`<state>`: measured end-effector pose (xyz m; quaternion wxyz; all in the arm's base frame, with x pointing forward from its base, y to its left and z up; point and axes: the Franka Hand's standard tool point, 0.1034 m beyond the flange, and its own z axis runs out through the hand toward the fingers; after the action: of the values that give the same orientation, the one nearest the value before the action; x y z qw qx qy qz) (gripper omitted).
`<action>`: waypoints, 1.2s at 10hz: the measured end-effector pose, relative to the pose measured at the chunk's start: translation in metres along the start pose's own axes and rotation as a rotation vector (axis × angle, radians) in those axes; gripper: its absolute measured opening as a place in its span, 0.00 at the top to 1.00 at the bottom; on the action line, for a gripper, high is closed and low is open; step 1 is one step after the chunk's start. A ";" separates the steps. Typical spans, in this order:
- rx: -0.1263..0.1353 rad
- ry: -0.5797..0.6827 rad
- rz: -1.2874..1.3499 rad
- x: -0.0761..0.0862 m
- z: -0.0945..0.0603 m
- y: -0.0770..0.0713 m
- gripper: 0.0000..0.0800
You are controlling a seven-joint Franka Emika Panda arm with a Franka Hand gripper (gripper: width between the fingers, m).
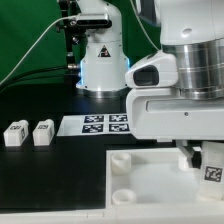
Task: Assemble one leg
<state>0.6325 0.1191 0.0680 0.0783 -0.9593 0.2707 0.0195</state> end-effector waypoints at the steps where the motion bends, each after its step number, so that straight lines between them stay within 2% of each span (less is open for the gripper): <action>1: 0.009 -0.002 0.096 0.001 0.000 0.000 0.62; 3: 0.045 -0.019 0.332 0.004 -0.001 0.003 0.62; 6: 0.111 -0.056 0.849 0.004 0.001 0.004 0.62; 8: 0.128 -0.070 1.021 0.003 0.002 0.002 0.62; 10: 0.127 -0.070 1.007 0.002 0.003 0.002 0.62; 11: 0.128 -0.067 0.960 0.002 0.003 0.002 0.40; 12: 0.129 -0.063 0.900 0.002 0.003 0.002 0.26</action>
Offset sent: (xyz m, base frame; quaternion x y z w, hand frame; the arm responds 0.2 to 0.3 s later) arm 0.0017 -0.0116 -0.0027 0.0556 0.0129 0.3072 0.9499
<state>0.6332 0.1171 0.0647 0.1296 -0.7381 0.6590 0.0637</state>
